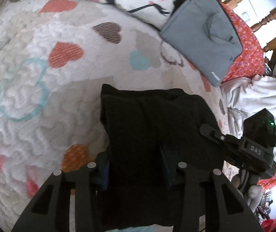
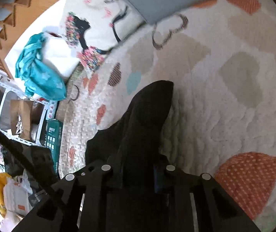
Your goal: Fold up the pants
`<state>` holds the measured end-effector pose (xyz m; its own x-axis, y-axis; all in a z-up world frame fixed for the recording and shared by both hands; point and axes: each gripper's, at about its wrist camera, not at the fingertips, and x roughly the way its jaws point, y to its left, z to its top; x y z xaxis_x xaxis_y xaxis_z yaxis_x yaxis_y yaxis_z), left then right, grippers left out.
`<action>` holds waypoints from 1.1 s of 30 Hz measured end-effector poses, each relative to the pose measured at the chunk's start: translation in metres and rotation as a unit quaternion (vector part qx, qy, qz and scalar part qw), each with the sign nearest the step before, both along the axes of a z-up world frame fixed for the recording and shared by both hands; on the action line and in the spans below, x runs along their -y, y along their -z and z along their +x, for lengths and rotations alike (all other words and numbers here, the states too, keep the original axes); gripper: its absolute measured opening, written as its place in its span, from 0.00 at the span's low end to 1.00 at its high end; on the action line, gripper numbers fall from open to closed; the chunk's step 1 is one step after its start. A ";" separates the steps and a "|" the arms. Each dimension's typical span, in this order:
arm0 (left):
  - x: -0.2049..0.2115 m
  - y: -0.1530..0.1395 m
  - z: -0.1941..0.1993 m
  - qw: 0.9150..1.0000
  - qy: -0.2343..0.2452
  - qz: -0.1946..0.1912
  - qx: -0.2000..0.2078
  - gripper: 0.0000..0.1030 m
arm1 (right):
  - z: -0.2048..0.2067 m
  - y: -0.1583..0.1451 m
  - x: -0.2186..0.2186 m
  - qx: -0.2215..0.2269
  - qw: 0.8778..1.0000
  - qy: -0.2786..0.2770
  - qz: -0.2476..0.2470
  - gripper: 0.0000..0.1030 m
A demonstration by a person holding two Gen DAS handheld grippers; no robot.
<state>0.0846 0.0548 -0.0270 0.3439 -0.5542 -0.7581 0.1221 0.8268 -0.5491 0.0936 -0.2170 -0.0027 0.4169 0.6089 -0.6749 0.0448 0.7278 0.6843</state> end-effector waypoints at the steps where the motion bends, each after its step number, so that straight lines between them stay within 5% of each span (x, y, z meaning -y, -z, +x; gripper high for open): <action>1: 0.008 -0.001 0.003 1.000 0.004 -0.003 0.001 0.39 | -0.002 -0.009 0.005 0.009 1.000 0.006 -0.010 0.22; 5: 0.049 0.002 0.021 1.000 0.015 0.001 -0.005 0.43 | -0.002 -0.026 0.034 0.024 0.998 0.040 -0.041 0.22; 8: 0.063 0.017 0.033 0.999 0.003 0.024 -0.033 0.51 | 0.006 -0.009 0.056 -0.014 0.995 0.071 -0.068 0.34; 11: 0.055 0.010 0.035 0.999 0.001 -0.002 -0.051 0.52 | 0.004 0.005 0.068 -0.039 0.991 0.085 -0.098 0.40; 15: 0.030 -0.026 0.026 1.000 -0.022 0.016 0.008 0.52 | -0.024 -0.034 0.073 0.033 0.988 0.104 -0.112 0.40; 19: 0.030 -0.044 0.029 0.998 -0.028 0.001 0.061 0.51 | -0.052 -0.059 0.060 0.080 0.993 0.063 -0.066 0.40; 22: 0.052 -0.026 0.045 0.999 -0.014 0.005 0.037 0.52 | -0.073 -0.049 0.045 0.077 0.996 0.029 -0.041 0.40; 25: 0.070 0.004 0.056 0.998 -0.003 0.059 0.014 0.54 | -0.082 -0.018 0.037 0.045 0.997 0.016 -0.064 0.41; 29: 0.074 -0.002 0.054 0.997 0.008 0.075 0.031 0.60 | -0.074 0.009 0.038 0.022 0.997 0.034 -0.065 0.41; 33: 0.065 -0.021 0.039 0.994 0.004 0.090 0.065 0.60 | -0.073 -0.015 0.038 0.050 0.994 0.043 -0.083 0.41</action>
<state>0.1236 -0.0106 -0.0057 0.4410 -0.4168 -0.7948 0.1900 0.9089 -0.3713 0.0208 -0.2551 0.0121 0.5328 0.4525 -0.7151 0.0485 0.8273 0.5597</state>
